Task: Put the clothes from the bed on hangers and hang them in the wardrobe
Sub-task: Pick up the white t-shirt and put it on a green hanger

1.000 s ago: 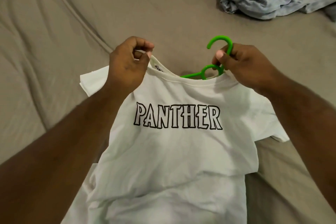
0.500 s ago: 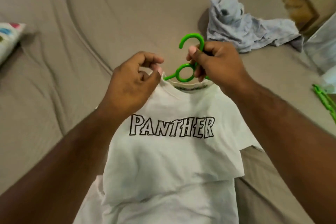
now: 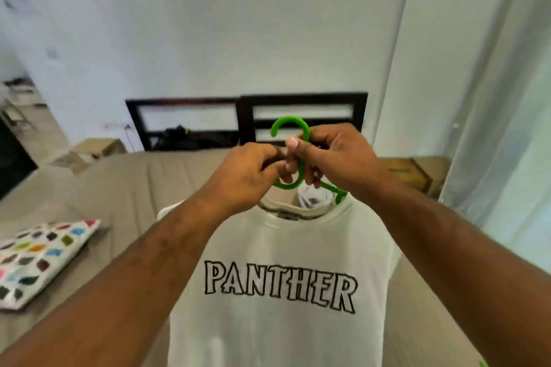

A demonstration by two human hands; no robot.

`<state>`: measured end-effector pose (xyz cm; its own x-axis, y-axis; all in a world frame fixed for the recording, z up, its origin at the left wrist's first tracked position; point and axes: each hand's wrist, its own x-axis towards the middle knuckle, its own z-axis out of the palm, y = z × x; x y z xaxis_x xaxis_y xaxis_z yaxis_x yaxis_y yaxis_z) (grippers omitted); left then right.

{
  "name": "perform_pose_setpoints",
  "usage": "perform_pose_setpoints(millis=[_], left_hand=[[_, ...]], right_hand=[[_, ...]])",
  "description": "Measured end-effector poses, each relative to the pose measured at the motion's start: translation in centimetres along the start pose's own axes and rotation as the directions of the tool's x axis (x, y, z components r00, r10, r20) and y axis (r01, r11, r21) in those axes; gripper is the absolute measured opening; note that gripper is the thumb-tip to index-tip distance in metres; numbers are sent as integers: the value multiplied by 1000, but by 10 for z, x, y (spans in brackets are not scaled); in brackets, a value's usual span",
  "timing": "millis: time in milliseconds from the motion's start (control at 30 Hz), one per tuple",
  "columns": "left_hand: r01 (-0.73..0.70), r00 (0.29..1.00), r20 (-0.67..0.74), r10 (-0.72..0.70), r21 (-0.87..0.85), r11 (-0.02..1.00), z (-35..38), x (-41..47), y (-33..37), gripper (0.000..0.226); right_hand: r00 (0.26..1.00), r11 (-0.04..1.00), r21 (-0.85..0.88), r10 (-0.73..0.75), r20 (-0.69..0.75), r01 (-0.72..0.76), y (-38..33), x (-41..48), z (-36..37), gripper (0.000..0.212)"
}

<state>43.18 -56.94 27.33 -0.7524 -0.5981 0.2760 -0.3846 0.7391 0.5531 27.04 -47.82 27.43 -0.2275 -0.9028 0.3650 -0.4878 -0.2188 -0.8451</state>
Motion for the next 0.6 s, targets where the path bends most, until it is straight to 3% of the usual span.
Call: perform_pose_setpoints(millis=[100,200,333,500,600], left_hand=[[-42,998,-40,42,6,999,-40,13,48,6],[-100,979,-177,98,0,995,-81,22,86,9],[-128,953,-288,97,-91,987,-135,27,115,11],[-180,948,-280,149,-90,979,-177,23,131,9],[-209,947,-273,168,-130,969,-198,15,133,7]], right_hand=[[998,994,-93,-59,6,59,-51,8,-41,22],[988,940,-314,-148,-31,131,-90,11,-89,29],[984,803,-595,-136,-119,39,-114,1,-135,28],[924,831,-555,-242,-295,40,-152,-9,-144,17],[888,905,-420,-244,-391,63,-179,-16,-139,16]])
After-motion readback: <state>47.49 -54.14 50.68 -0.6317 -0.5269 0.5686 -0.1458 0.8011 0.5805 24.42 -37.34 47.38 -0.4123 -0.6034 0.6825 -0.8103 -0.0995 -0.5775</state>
